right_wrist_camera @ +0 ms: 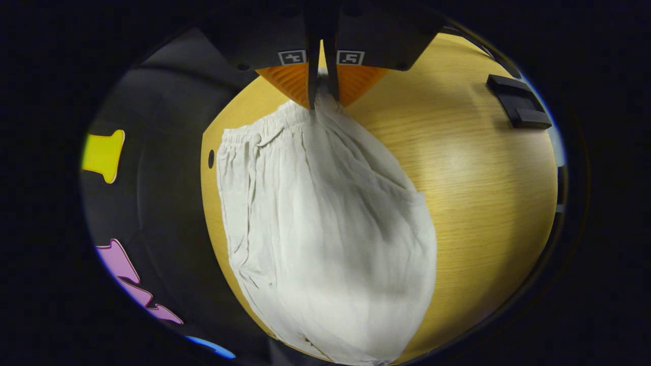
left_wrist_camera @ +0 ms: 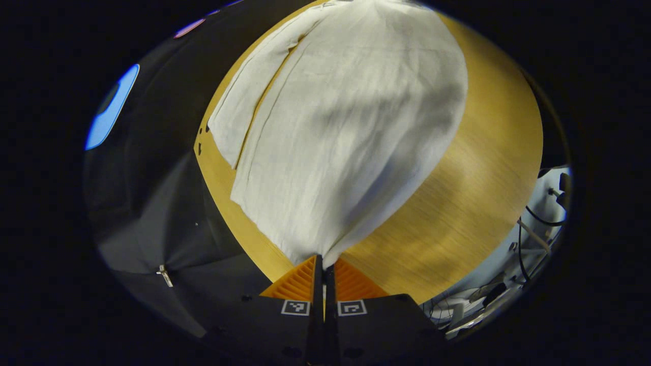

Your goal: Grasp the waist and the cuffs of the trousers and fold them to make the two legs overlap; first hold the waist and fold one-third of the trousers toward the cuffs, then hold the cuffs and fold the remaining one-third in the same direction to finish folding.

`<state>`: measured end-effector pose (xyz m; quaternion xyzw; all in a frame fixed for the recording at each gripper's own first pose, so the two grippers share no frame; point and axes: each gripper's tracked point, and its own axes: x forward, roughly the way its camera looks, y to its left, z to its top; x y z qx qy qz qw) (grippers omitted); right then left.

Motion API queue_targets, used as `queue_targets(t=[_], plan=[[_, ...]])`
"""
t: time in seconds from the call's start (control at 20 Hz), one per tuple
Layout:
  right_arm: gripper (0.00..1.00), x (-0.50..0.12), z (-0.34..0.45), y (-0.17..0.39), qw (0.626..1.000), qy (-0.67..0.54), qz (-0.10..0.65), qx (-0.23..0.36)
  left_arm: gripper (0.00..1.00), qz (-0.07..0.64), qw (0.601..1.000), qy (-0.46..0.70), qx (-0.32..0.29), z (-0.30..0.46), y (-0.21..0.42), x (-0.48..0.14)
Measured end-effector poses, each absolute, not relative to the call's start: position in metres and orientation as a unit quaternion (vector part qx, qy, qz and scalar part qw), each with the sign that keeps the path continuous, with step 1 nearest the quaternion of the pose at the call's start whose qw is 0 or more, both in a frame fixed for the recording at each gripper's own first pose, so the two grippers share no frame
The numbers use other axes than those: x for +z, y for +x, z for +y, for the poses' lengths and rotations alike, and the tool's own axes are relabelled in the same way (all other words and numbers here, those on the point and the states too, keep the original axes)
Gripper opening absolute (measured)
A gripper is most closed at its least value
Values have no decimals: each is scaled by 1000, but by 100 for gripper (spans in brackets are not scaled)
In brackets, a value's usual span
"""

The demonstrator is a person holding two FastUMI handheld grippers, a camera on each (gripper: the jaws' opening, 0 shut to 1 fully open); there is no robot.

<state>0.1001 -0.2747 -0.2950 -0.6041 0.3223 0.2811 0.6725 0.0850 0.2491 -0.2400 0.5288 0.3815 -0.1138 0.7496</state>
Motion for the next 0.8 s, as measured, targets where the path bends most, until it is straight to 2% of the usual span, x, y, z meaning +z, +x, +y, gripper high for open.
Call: queue_targets(t=[0.45,0.8], plan=[[7,-234,-264,140,734,-573,287,224,6,325,802,491,-96,227,133,-171],[7,-200,-258,202,815,-475,288,162,5,286,837,459,-85,216,206,-110]])
